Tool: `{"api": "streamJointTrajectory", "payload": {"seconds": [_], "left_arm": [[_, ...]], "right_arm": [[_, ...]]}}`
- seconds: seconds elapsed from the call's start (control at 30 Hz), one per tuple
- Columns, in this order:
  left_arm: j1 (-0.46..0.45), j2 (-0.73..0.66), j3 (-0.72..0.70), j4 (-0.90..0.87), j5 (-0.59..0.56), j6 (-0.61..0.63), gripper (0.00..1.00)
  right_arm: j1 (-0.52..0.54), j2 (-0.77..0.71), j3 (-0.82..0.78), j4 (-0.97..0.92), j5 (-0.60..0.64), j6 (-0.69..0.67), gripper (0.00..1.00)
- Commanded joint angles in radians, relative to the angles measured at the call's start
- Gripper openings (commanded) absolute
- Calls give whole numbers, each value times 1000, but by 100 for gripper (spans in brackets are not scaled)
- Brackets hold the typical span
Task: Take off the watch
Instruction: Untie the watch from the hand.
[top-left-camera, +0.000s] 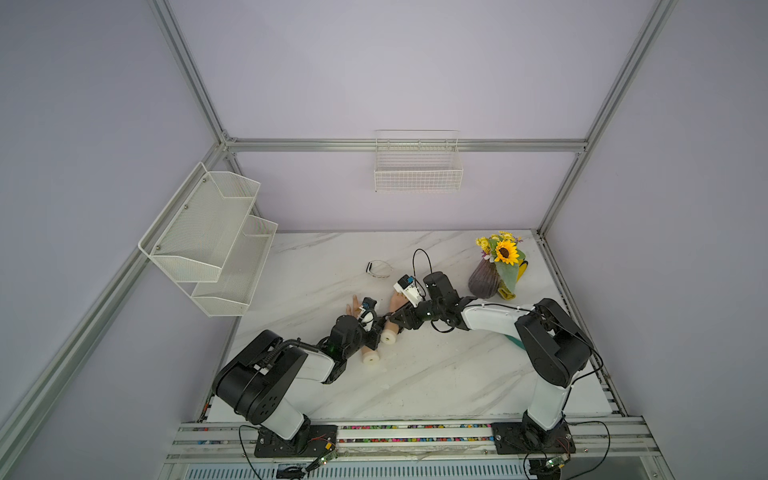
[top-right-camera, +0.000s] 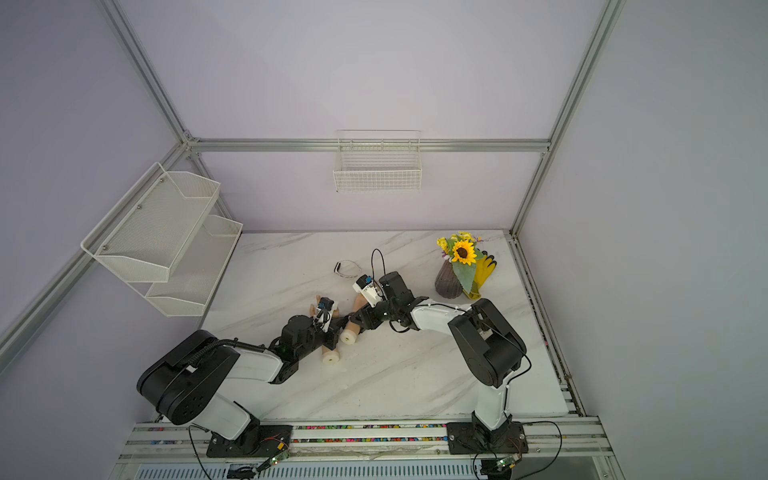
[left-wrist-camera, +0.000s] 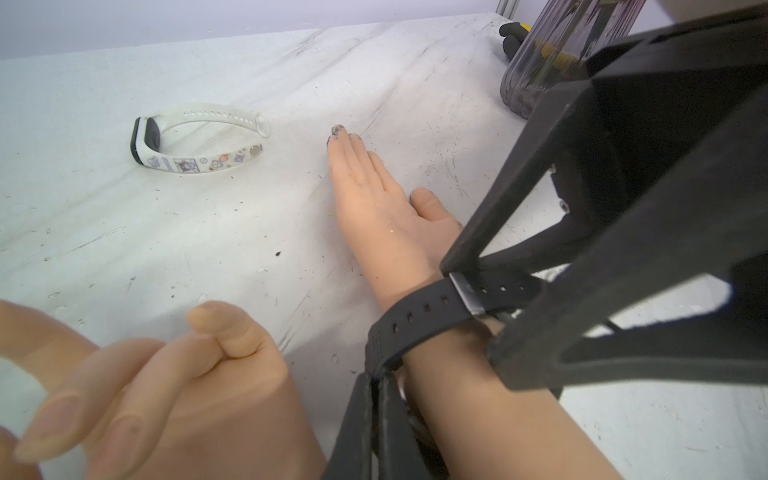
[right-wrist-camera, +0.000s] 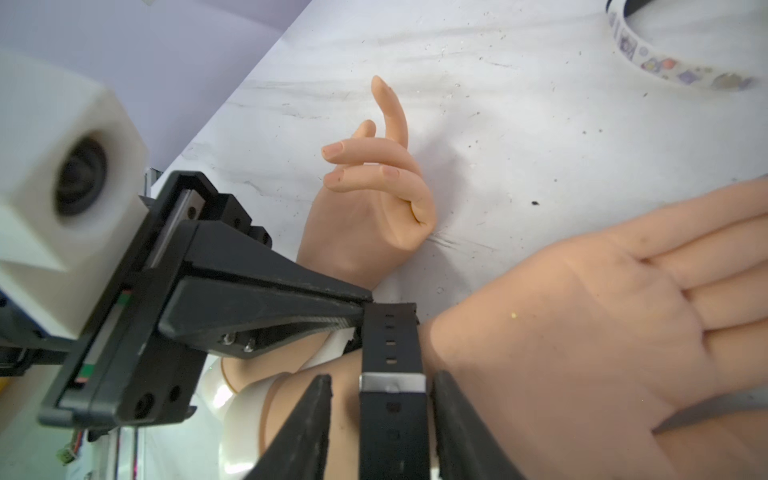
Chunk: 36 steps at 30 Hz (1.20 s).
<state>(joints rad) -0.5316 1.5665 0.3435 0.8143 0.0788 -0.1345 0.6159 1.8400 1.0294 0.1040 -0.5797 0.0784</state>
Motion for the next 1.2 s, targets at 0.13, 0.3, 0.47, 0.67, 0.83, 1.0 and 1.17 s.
{"api": "streamJointTrajectory", "payload": {"seconds": [0.13, 0.3, 0.47, 0.67, 0.83, 1.0, 1.17], "left_arm": [[-1, -14, 2, 74, 11, 17, 0], [-2, -17, 0, 67, -35, 3, 0], [-2, -36, -13, 36, -186, -43, 0], [1, -39, -1, -16, -265, -65, 0], [8, -40, 5, -43, -295, -74, 0], [17, -39, 10, -72, -317, -88, 0], [25, -42, 12, -94, -335, -120, 0]], "right_arm": [[2, 15, 8, -6, 47, -1, 26], [2, -40, -44, 51, 54, 43, 19], [-1, -132, -125, 139, 106, 112, 17], [-13, -220, -222, 228, 159, 184, 15], [-26, -267, -283, 276, 190, 227, 15], [-41, -303, -331, 301, 224, 260, 15], [-57, -331, -370, 312, 252, 281, 16]]}}
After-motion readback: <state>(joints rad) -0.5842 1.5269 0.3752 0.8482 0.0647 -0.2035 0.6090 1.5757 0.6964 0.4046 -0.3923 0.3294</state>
